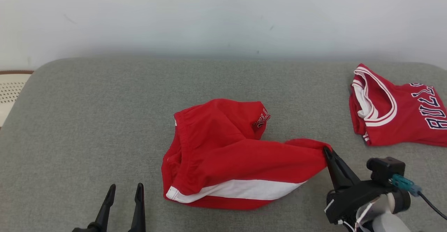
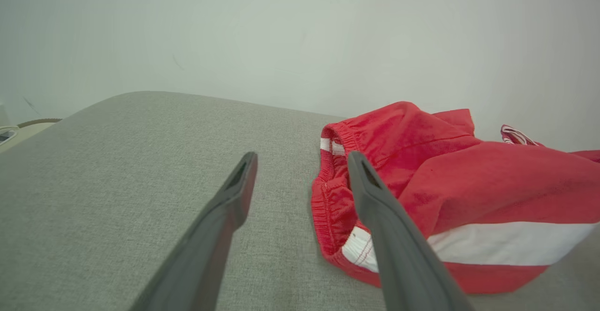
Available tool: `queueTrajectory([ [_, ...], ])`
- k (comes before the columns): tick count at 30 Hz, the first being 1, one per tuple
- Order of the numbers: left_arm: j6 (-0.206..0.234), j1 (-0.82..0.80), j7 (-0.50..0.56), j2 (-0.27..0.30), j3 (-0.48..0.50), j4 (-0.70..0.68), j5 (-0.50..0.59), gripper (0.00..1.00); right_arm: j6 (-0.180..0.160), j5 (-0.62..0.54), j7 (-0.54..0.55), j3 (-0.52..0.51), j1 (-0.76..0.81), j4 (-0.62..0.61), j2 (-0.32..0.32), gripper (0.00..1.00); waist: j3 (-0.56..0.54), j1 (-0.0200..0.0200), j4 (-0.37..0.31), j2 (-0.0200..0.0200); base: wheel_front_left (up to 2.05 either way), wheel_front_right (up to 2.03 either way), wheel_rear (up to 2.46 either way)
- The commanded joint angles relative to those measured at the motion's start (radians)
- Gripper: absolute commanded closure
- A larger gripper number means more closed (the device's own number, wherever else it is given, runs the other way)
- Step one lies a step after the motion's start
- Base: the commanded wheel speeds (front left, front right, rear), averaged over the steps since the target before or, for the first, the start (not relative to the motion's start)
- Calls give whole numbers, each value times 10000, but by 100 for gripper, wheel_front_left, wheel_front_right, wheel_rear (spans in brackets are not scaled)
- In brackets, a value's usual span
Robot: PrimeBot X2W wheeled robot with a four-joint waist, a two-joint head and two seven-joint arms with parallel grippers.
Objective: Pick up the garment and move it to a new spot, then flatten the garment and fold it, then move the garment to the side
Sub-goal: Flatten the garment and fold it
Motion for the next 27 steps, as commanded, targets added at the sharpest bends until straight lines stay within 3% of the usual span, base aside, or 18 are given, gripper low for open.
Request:
queueTrajectory([
  [1,34,177,-45,-9,35,-33,45,0,-7,-224,269,-193,282,-494,101,100,8,0,-67,0,0,0,0],
  [5,-17,97,-45,-47,34,0,40,0,-7,-799,1335,-736,890,-2142,465,100,43,0,-82,0,0,0,0],
  [10,-108,-80,-45,-77,-57,79,77,0,-7,-1139,1836,-694,391,-2438,609,100,74,0,139,0,0,0,0],
  [16,-181,-230,-45,-102,-210,195,102,0,-7,-1381,1928,-620,-505,-1009,717,100,123,0,587,0,0,0,0],
  [25,-256,-336,-45,-124,-319,376,121,0,-7,-1587,1134,-742,-1458,1795,806,100,77,0,1043,0,0,0,0],
  [26,-257,-314,-45,-126,-312,382,129,0,-7,-1653,1010,-755,-1536,2016,812,65,64,0,1050,0,0,0,0],
  [27,-247,-245,-45,-128,-259,386,132,0,-7,-1633,749,-746,-1625,2342,869,0,17,0,1020,0,0,0,0],
])
